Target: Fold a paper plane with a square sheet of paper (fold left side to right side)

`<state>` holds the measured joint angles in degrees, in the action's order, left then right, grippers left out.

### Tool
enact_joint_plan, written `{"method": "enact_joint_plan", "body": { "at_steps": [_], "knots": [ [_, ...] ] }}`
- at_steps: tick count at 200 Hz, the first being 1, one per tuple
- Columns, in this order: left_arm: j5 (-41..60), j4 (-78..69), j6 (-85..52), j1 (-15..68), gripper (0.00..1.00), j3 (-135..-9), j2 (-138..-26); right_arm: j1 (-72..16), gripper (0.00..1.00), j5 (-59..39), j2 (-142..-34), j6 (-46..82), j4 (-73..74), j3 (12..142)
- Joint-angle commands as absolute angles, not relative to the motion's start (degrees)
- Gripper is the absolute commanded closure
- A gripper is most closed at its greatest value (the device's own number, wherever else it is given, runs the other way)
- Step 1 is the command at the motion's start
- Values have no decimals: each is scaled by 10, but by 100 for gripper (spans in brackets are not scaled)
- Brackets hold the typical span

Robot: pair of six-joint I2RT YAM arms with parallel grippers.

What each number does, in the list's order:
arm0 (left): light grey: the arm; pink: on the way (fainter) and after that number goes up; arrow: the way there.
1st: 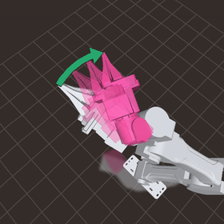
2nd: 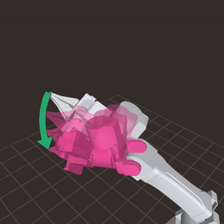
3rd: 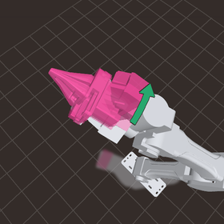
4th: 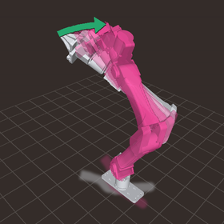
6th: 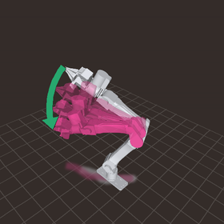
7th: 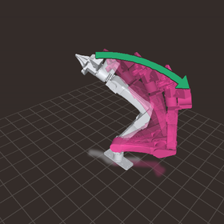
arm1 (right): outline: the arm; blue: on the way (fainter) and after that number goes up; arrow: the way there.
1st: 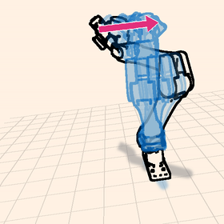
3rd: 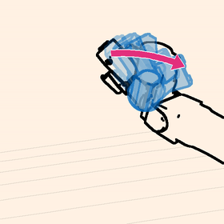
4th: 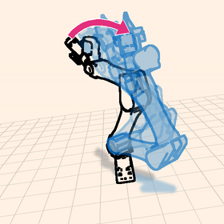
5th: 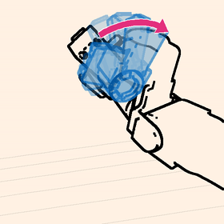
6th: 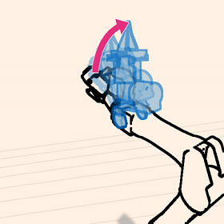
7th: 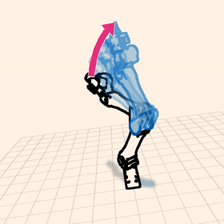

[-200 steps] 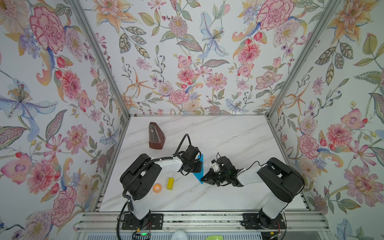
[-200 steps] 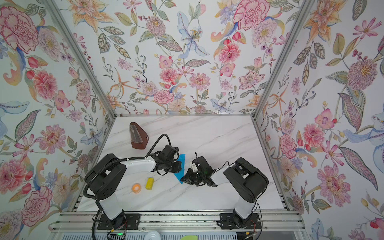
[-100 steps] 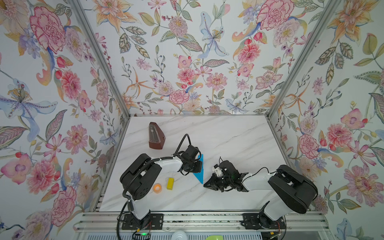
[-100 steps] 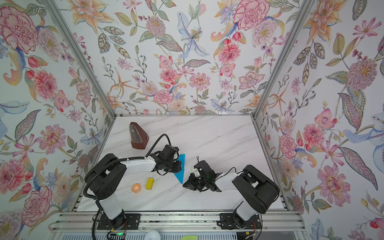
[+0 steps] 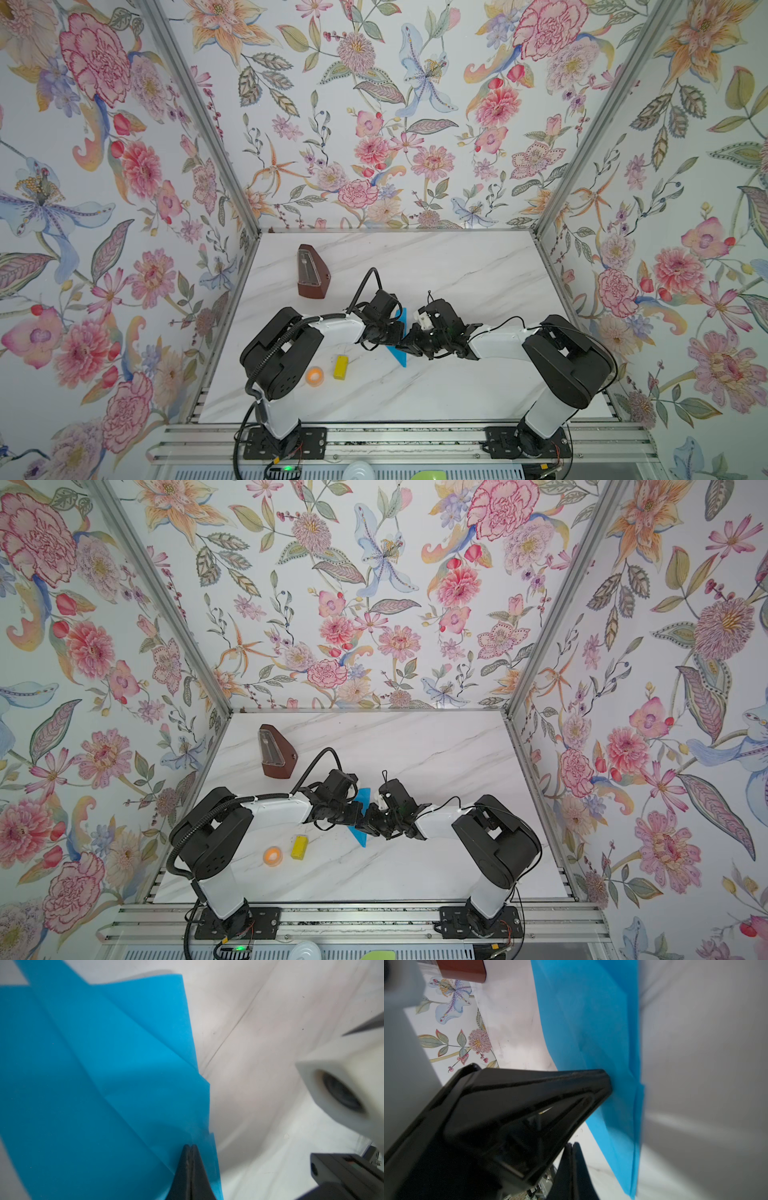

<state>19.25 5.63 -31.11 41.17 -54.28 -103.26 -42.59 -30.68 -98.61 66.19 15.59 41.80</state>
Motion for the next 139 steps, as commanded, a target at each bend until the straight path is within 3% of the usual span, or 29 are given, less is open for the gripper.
{"method": "enact_joint_plan", "body": {
  "at_steps": [1,139],
  "knots": [
    [162,87,-310,402,100,-524,-1054,-423,100,-294,-1004,642,124,431],
    [158,91,-310,402,100,-521,-1046,-419,100,-284,-977,636,138,394]
  ]
}}
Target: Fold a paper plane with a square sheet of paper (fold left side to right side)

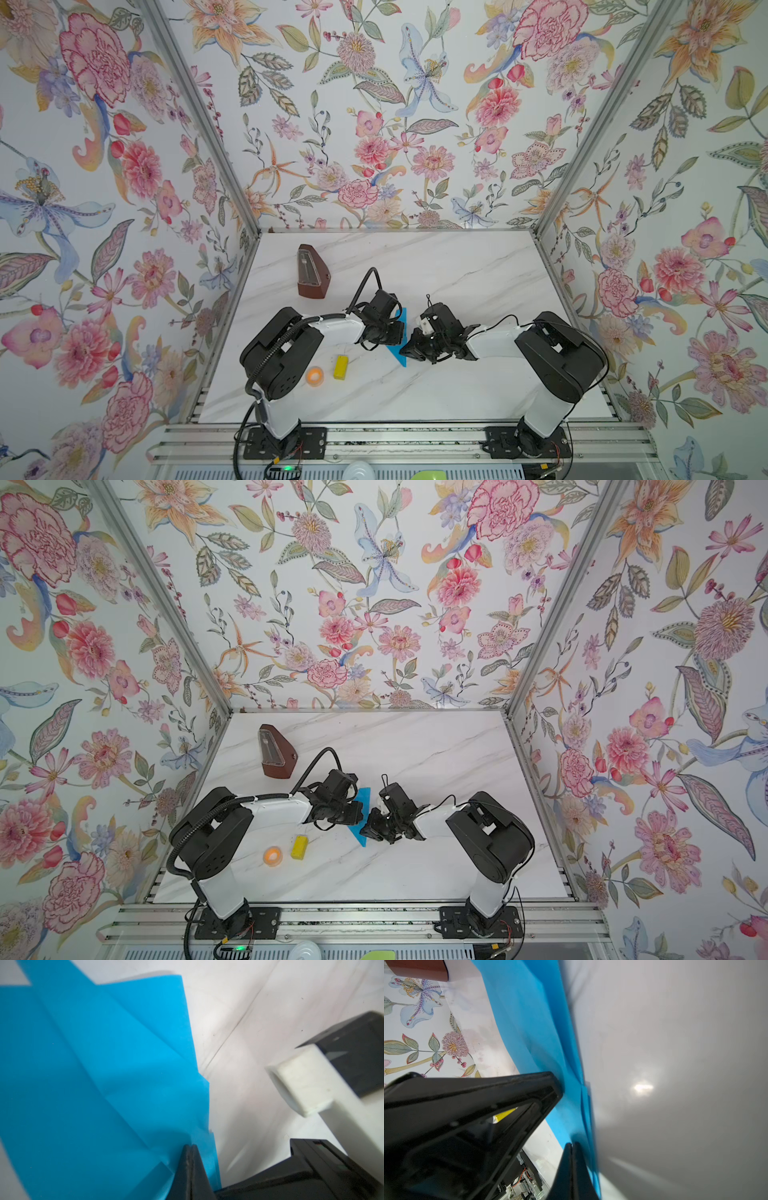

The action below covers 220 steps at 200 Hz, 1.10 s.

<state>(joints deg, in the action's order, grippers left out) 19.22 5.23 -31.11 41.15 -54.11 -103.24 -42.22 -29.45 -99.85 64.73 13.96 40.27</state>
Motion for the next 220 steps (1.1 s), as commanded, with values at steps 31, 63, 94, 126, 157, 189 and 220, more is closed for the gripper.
{"method": "enact_joint_plan", "body": {
  "at_steps": [31,63,94,126,157,189,220],
  "knots": [
    [157,90,-310,402,100,-523,-1046,-419,100,-273,-980,629,118,393],
    [159,94,-305,402,100,-530,-1044,-420,100,-265,-1007,611,87,385],
    [166,133,-266,401,100,-563,-1028,-421,100,-273,-1023,596,77,377],
    [180,202,-191,402,99,-613,-1003,-419,100,-283,-1029,587,71,381],
    [199,272,-125,406,97,-653,-1006,-418,100,-287,-1038,582,67,393],
    [198,311,-99,415,98,-675,-1024,-418,100,-289,-1042,581,66,395],
    [184,322,-95,417,100,-685,-1044,-418,100,-286,-1039,581,65,392]
  ]
}}
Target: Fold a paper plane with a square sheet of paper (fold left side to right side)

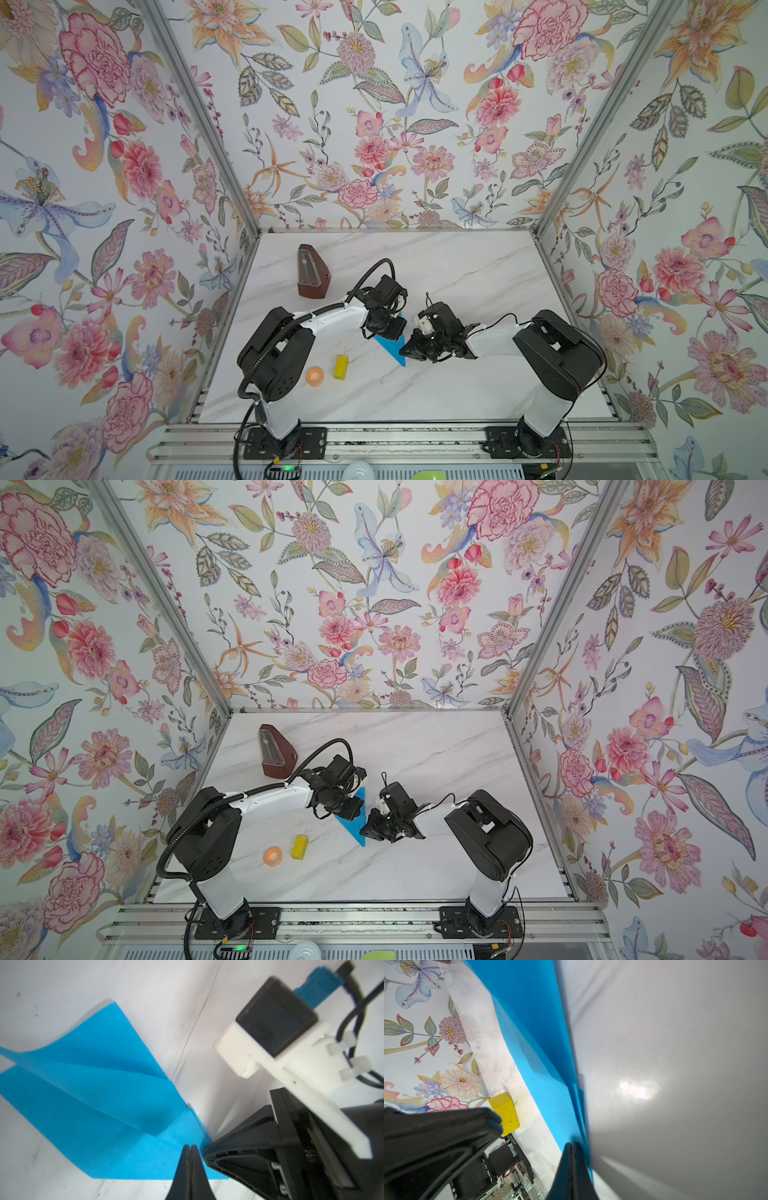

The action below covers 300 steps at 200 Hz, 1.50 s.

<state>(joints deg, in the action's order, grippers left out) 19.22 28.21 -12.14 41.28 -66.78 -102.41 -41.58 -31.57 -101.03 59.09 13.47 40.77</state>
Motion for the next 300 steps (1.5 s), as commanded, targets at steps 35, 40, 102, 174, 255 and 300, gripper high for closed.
{"method": "enact_joint_plan", "body": {
  "at_steps": [35,40,102,174,255,300],
  "knots": [
    [189,306,-94,417,100,-686,-1068,-418,100,-284,-1036,581,64,393],
    [190,303,-95,417,100,-686,-1071,-418,100,-284,-1036,582,63,393],
    [148,324,-93,415,100,-697,-1099,-419,100,-282,-1036,583,67,388],
    [113,336,-87,387,100,-706,-1111,-419,100,-281,-1033,584,69,383],
    [114,342,-82,342,100,-752,-1142,-421,100,-283,-1038,585,74,382],
    [116,350,-75,323,100,-772,-1166,-421,100,-282,-1037,586,74,380]
  ]
}}
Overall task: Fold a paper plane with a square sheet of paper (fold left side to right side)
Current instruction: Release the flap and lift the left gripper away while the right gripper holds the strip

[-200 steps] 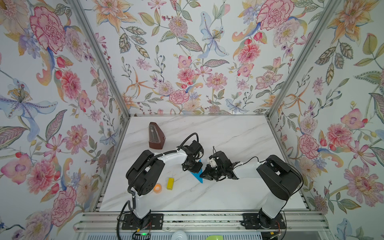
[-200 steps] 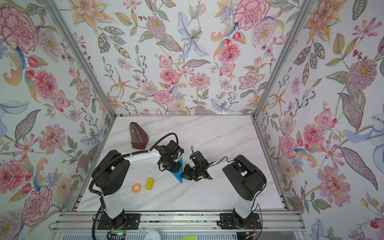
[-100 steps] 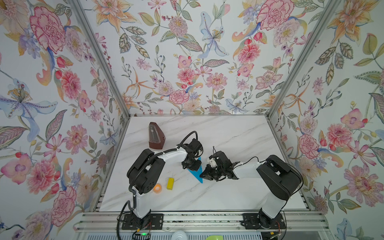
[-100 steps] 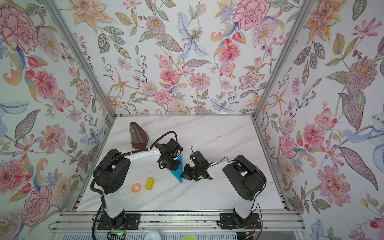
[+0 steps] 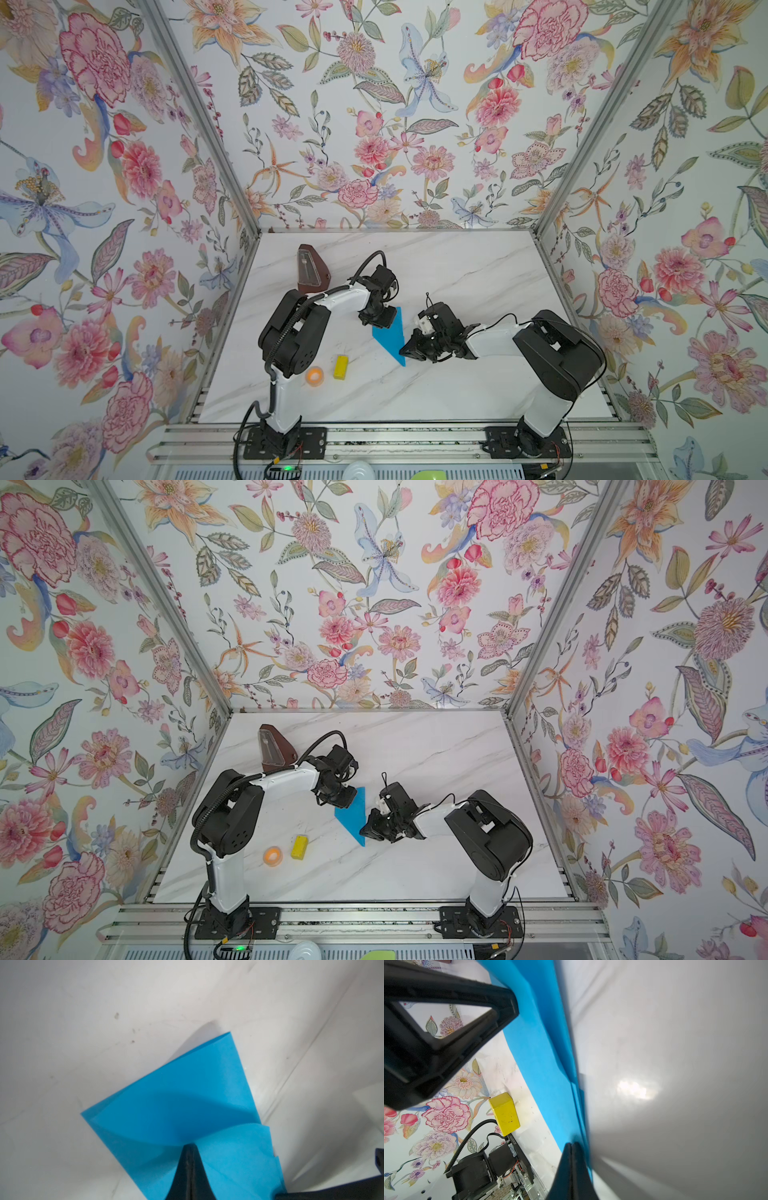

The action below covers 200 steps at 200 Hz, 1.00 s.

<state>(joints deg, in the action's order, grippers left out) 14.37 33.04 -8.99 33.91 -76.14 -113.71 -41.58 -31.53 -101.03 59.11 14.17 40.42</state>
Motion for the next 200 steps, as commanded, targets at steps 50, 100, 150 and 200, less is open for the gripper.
{"method": "enact_joint_plan", "body": {
  "at_steps": [50,100,150,200],
  "knots": [
    [100,359,-66,303,100,-797,-1194,-421,100,-282,-1037,586,74,377],
    [80,364,-62,284,100,-827,-1227,-421,100,-281,-1037,588,77,373],
    [53,375,-52,257,100,-846,-1260,-422,100,-279,-1036,590,78,373],
    [54,386,-53,248,100,-890,-1273,-425,100,-283,-1035,600,85,380]
  ]
}}
